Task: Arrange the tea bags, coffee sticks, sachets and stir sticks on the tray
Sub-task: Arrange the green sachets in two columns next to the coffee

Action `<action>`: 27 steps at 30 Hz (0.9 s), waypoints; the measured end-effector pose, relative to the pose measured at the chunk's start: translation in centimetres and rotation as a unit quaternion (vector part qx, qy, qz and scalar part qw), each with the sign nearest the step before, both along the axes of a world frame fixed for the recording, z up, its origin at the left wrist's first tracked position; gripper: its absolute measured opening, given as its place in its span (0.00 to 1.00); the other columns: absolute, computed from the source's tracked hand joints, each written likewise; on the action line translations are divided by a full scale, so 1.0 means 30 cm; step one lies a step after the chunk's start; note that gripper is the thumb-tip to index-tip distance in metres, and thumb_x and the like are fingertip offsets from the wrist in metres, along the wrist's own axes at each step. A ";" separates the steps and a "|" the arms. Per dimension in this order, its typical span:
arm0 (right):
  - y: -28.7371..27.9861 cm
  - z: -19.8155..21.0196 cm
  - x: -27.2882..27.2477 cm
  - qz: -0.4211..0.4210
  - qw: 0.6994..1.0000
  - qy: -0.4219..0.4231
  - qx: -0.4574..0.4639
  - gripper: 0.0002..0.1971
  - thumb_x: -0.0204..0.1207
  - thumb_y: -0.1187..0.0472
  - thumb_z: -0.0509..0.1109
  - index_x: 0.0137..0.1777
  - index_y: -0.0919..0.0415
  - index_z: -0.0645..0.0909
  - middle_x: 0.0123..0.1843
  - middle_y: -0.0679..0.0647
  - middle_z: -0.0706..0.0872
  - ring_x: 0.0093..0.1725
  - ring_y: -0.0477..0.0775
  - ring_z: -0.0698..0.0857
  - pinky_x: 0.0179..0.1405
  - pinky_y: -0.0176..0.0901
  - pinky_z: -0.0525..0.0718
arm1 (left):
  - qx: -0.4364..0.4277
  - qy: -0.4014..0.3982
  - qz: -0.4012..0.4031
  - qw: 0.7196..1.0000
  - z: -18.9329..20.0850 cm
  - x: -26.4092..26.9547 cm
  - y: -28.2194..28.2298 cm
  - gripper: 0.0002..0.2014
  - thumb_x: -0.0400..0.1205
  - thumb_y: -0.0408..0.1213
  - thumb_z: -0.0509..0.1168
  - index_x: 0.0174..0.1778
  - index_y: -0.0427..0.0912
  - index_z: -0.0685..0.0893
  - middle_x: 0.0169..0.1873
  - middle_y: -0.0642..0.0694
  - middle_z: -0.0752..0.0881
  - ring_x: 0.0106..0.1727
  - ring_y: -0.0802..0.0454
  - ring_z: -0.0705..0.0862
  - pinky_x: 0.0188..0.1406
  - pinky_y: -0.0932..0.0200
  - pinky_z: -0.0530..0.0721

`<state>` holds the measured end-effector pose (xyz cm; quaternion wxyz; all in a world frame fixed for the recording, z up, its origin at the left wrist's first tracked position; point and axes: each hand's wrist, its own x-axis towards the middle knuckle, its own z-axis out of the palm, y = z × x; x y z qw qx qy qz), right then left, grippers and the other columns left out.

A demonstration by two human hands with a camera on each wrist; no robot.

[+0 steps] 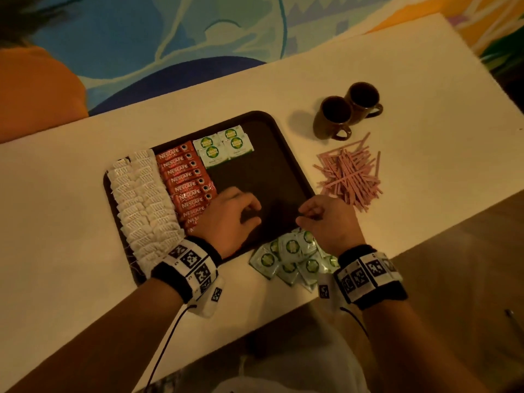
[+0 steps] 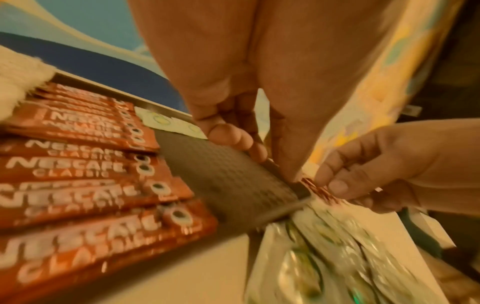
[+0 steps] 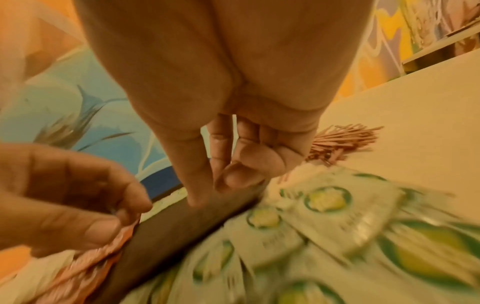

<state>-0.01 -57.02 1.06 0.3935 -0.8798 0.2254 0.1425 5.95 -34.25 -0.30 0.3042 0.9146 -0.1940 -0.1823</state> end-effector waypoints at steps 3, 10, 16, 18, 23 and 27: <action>0.037 -0.034 -0.100 0.032 0.999 0.019 -0.038 0.10 0.74 0.60 0.81 0.53 0.51 0.88 0.43 0.45 0.89 0.43 0.45 0.87 0.42 0.36 0.80 | 0.041 0.031 -0.087 0.995 -0.021 -0.076 -0.030 0.13 0.80 0.47 0.75 0.60 0.57 0.86 0.55 0.56 0.78 0.59 0.55 0.80 0.57 0.54 0.83; 0.070 -0.099 -0.228 0.000 0.995 0.026 -0.092 0.22 0.72 0.60 0.81 0.65 0.51 0.84 0.55 0.54 0.85 0.51 0.57 0.85 0.47 0.45 0.81 | 0.109 0.013 -0.178 0.978 -0.058 -0.188 -0.047 0.21 0.80 0.46 0.75 0.69 0.56 0.82 0.61 0.53 0.73 0.65 0.52 0.73 0.63 0.52 0.82; 0.042 -0.093 -0.304 0.014 0.991 0.056 -0.122 0.21 0.73 0.60 0.82 0.65 0.50 0.82 0.58 0.53 0.82 0.54 0.56 0.83 0.49 0.49 0.84 | 0.142 -0.029 -0.187 0.972 -0.085 -0.214 -0.037 0.26 0.77 0.47 0.78 0.71 0.53 0.79 0.64 0.49 0.69 0.66 0.50 0.73 0.57 0.57 0.83; 0.041 -0.095 -0.333 0.007 0.989 0.069 -0.134 0.22 0.72 0.58 0.83 0.65 0.51 0.82 0.58 0.52 0.81 0.55 0.57 0.83 0.52 0.50 0.86 | 0.141 -0.035 -0.186 0.972 -0.088 -0.218 -0.037 0.25 0.77 0.45 0.78 0.69 0.53 0.79 0.63 0.49 0.68 0.66 0.50 0.73 0.56 0.57 0.83; 0.047 -0.110 -0.366 0.002 0.989 0.065 -0.130 0.26 0.70 0.56 0.85 0.65 0.50 0.79 0.61 0.53 0.80 0.56 0.57 0.83 0.53 0.54 0.89 | 0.128 -0.028 -0.184 0.974 -0.091 -0.218 -0.034 0.23 0.77 0.45 0.78 0.66 0.51 0.81 0.63 0.49 0.68 0.66 0.50 0.73 0.57 0.55 0.85; 0.049 -0.112 -0.361 0.009 0.991 0.045 -0.125 0.30 0.70 0.56 0.85 0.70 0.43 0.77 0.65 0.52 0.78 0.60 0.57 0.82 0.55 0.55 0.90 | 0.121 -0.017 -0.184 0.975 -0.093 -0.211 -0.027 0.22 0.76 0.45 0.79 0.64 0.51 0.81 0.64 0.50 0.68 0.67 0.51 0.73 0.60 0.55 0.84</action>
